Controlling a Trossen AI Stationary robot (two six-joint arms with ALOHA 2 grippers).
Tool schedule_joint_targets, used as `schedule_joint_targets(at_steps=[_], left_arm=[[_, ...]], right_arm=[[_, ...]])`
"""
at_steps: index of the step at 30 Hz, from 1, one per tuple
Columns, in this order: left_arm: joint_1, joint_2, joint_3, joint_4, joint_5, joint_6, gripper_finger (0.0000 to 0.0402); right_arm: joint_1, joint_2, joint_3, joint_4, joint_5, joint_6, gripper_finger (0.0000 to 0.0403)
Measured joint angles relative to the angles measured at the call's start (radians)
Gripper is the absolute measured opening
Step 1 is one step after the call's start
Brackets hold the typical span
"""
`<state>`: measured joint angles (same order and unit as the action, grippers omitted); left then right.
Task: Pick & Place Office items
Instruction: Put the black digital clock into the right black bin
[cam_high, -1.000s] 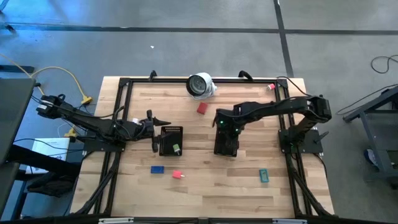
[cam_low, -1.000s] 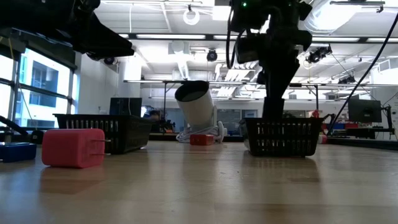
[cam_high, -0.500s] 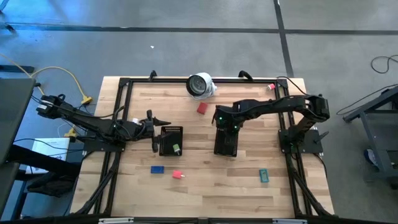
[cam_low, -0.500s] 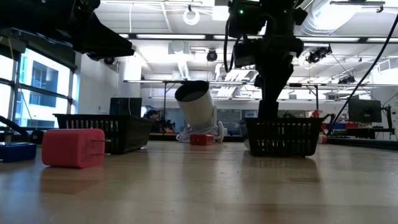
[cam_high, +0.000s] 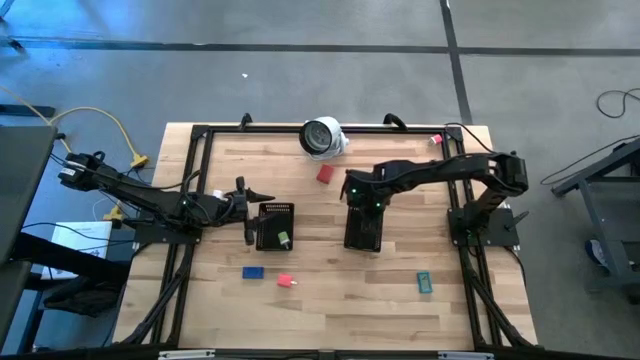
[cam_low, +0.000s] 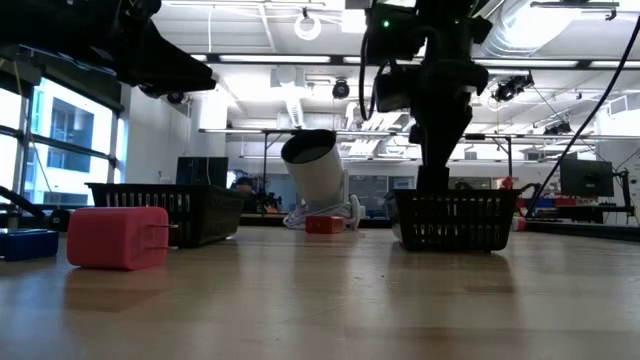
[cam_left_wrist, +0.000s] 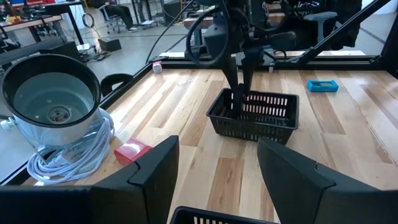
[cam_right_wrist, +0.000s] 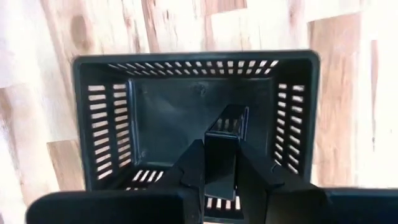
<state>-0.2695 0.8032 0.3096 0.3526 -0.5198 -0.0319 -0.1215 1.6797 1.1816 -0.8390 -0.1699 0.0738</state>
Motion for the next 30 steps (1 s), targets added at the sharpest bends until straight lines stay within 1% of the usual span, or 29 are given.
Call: schedule_joint_targets(at_steps=[4, 22, 25, 30], left_arm=[[0.0, 0.0, 0.0, -0.002, 0.0, -0.002, 0.0208], [0.0, 0.0, 0.0, -0.014, 0.0, -0.014, 0.0209], [0.0, 0.0, 0.0, -0.017, 0.0, -0.019, 0.0209], [0.0, 0.005, 0.0, -0.022, 0.0, -0.022, 0.0209]], right_arm=[[-0.003, 0.033, 0.0, 0.004, -0.023, -0.004, 0.005], [-0.006, 0.049, 0.0, 0.02, -0.056, -0.019, 0.0052], [-0.006, 0.049, 0.0, 0.025, -0.057, -0.023, 0.0066], [-0.006, 0.049, 0.0, 0.032, -0.058, -0.026, 0.0105]])
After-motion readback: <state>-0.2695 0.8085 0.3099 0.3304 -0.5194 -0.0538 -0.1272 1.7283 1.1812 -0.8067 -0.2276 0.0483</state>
